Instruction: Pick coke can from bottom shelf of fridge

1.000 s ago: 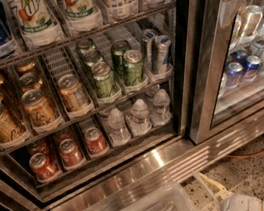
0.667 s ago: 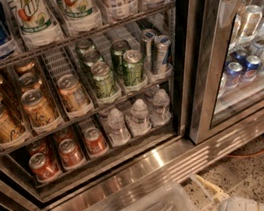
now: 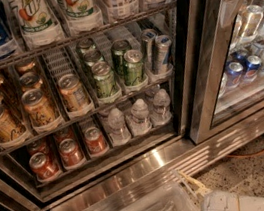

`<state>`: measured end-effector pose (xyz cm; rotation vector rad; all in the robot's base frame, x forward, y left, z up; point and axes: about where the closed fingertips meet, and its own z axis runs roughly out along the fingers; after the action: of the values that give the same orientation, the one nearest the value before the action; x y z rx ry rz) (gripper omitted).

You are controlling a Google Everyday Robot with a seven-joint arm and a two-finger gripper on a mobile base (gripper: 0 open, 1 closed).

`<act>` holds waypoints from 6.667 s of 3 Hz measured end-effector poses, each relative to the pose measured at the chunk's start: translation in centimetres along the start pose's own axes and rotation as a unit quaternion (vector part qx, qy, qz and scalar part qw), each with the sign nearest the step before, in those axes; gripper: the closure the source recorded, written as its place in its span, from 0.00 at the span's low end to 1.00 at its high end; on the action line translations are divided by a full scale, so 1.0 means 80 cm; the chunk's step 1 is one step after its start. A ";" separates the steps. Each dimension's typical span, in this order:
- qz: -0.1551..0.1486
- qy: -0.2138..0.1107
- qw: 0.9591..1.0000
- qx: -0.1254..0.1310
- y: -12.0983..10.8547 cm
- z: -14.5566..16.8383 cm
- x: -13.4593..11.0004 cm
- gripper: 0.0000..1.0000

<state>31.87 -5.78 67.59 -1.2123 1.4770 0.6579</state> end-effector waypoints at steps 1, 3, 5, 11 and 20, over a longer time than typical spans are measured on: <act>-0.018 -0.045 0.998 -0.039 0.007 0.040 -0.011 0.00; -0.013 -0.088 0.993 -0.073 0.017 0.106 -0.012 0.00; -0.004 -0.102 0.995 0.004 -0.035 0.157 0.012 0.00; -0.053 -0.092 0.992 0.065 -0.056 0.258 -0.002 0.00; -0.054 -0.189 0.980 0.030 -0.028 0.408 -0.029 0.00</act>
Offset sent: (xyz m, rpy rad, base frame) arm 0.0213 0.0924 -0.0130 0.1731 -0.0340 0.2590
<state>46.07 23.07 61.00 -1.0460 1.0976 0.7197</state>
